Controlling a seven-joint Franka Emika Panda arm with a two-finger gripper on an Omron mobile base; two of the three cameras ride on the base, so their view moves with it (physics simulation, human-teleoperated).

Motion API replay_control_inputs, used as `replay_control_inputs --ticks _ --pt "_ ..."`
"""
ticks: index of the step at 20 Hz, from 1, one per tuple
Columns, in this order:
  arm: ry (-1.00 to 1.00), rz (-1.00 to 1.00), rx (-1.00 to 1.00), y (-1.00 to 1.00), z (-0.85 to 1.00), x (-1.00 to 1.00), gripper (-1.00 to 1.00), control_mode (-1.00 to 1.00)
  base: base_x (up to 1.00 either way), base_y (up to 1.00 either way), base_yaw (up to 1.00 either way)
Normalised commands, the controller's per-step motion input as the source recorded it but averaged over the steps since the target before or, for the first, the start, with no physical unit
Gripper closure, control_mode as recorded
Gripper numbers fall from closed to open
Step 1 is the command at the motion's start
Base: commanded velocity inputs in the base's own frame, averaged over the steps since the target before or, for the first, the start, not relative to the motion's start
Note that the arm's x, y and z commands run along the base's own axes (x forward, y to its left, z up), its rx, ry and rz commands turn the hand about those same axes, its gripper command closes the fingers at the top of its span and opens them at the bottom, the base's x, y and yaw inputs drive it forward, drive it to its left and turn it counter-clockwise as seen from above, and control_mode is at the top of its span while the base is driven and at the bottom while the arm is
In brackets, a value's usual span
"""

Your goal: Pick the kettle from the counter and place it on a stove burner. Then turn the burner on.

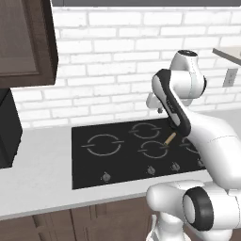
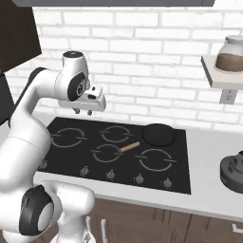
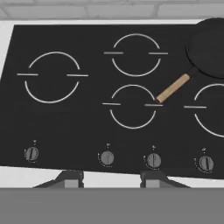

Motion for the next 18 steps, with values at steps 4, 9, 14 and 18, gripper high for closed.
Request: replay_control_inputs --ticks 4,9,14,18 --pt "0.00 -0.02 0.00 -0.06 0.00 -0.24 -1.00 -1.00 0.00 0.00 0.00" --pt "0.00 -0.11 0.01 -0.39 -0.03 -0.44 -1.00 -1.00 0.00 0.00 0.00" --pt "0.00 -0.11 0.01 -0.55 -0.04 -0.51 -1.00 -1.00 0.00 0.00 0.00" --pt "0.00 -0.19 0.00 -0.83 -0.23 -0.38 -1.00 -1.00 0.00 0.00 0.00"
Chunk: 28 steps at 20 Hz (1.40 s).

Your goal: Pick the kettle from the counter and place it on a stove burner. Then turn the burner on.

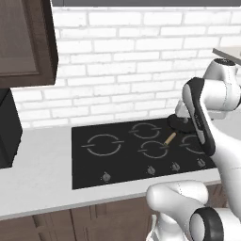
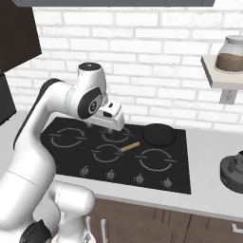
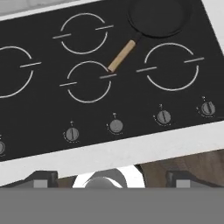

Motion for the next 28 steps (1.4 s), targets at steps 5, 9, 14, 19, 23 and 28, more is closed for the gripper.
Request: replay_control_inputs --ticks 5,9,14,19,23,28 --pt "0.00 -0.25 0.00 -0.74 -0.25 -0.26 -1.00 -1.00 0.00 0.00 0.00" --pt "0.00 -0.38 0.00 -0.82 -0.48 -0.01 -1.00 -1.00 0.00 0.00 0.00" --pt "-0.01 -0.42 0.00 -0.88 -0.55 0.00 -1.00 -1.00 0.00 0.00 0.00" --pt "0.00 -0.41 0.00 -0.88 -0.36 0.00 -1.00 -1.00 0.00 0.00 0.00" --pt "0.00 -0.41 0.00 -0.93 -0.23 0.01 -1.00 -1.00 0.00 0.00 0.00" --pt "0.02 -0.29 0.02 -0.72 -0.12 0.02 -1.00 -1.00 0.00 0.00 0.00"
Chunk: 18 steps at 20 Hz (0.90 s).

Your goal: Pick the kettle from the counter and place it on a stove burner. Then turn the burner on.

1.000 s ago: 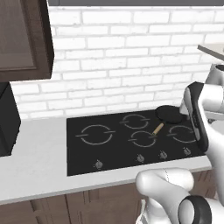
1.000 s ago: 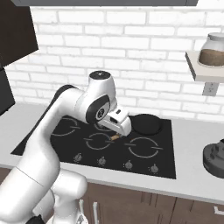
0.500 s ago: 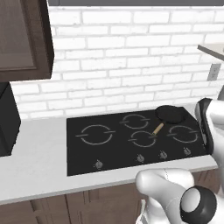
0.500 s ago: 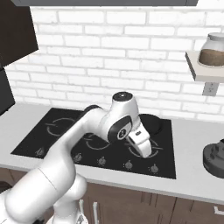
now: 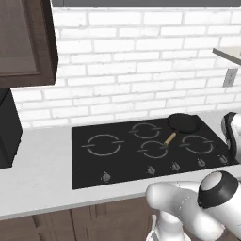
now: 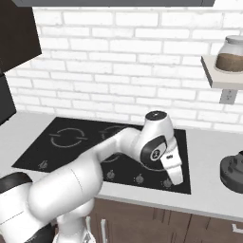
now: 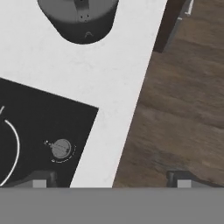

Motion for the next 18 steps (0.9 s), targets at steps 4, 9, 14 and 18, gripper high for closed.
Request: replay_control_inputs --ticks 4,9,14,18 --pt "0.07 -0.07 0.01 -0.58 -0.02 0.19 -1.00 -1.00 0.00 0.00 0.00" --pt "0.01 -0.03 0.00 -0.50 0.00 0.18 -1.00 -1.00 0.00 0.00 0.00" --pt "0.00 -0.01 0.00 -0.53 0.00 0.18 -1.00 -1.00 0.00 0.00 0.00" --pt "0.00 0.00 0.00 -0.43 -0.03 0.24 -1.00 -1.00 0.00 0.00 0.00"
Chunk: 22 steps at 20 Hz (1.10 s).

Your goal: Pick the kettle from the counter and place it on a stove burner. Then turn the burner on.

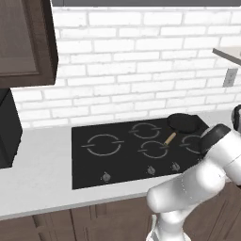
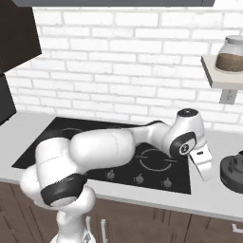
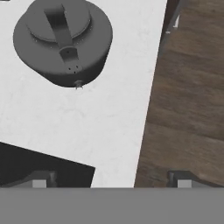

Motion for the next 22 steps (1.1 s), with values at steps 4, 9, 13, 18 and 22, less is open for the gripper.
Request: replay_control_inputs --ticks 4,9,13,18,22 --pt "0.00 0.00 0.00 -0.44 -0.06 0.25 -1.00 -1.00 0.00 0.00 0.00" --pt "0.01 -0.04 0.00 -0.42 -0.10 0.01 -1.00 -1.00 0.00 0.00 0.00" --pt "0.02 -0.04 0.00 -0.41 -0.12 0.05 -1.00 -1.00 0.00 0.00 0.00" --pt "0.00 -0.01 0.00 -0.29 -0.12 0.08 -1.00 -1.00 0.00 0.00 0.00" --pt "0.00 0.00 0.01 -0.23 -0.05 0.06 -1.00 -1.00 0.00 0.00 0.00"
